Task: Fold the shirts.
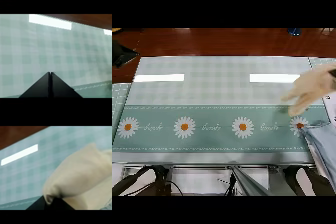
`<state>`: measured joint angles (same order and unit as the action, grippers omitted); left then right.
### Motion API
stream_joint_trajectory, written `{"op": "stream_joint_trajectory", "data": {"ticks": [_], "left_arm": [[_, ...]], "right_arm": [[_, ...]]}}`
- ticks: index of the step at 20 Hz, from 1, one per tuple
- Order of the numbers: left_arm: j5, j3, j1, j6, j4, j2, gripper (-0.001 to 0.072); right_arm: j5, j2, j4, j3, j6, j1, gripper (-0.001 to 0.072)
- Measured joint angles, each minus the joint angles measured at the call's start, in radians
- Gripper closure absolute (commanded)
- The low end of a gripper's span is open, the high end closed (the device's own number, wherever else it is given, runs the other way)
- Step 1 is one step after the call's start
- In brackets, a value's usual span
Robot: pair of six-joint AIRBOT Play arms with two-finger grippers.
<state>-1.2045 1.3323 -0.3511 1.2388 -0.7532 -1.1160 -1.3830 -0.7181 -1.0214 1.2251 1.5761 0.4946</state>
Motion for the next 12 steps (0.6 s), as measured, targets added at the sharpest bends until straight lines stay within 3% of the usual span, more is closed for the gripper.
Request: {"op": "stream_joint_trajectory", "data": {"ticks": [5,12], "left_arm": [[0.003,0.000,0.000,0.000,0.000,-0.074,0.0686],[0.106,0.000,0.000,0.002,0.002,-0.113,0.0686]], "right_arm": [[-0.220,0.039,-0.236,0.044,-0.055,0.239,0.0687],[-0.315,0.035,-0.738,0.054,-0.036,0.336,0.0687]]}}
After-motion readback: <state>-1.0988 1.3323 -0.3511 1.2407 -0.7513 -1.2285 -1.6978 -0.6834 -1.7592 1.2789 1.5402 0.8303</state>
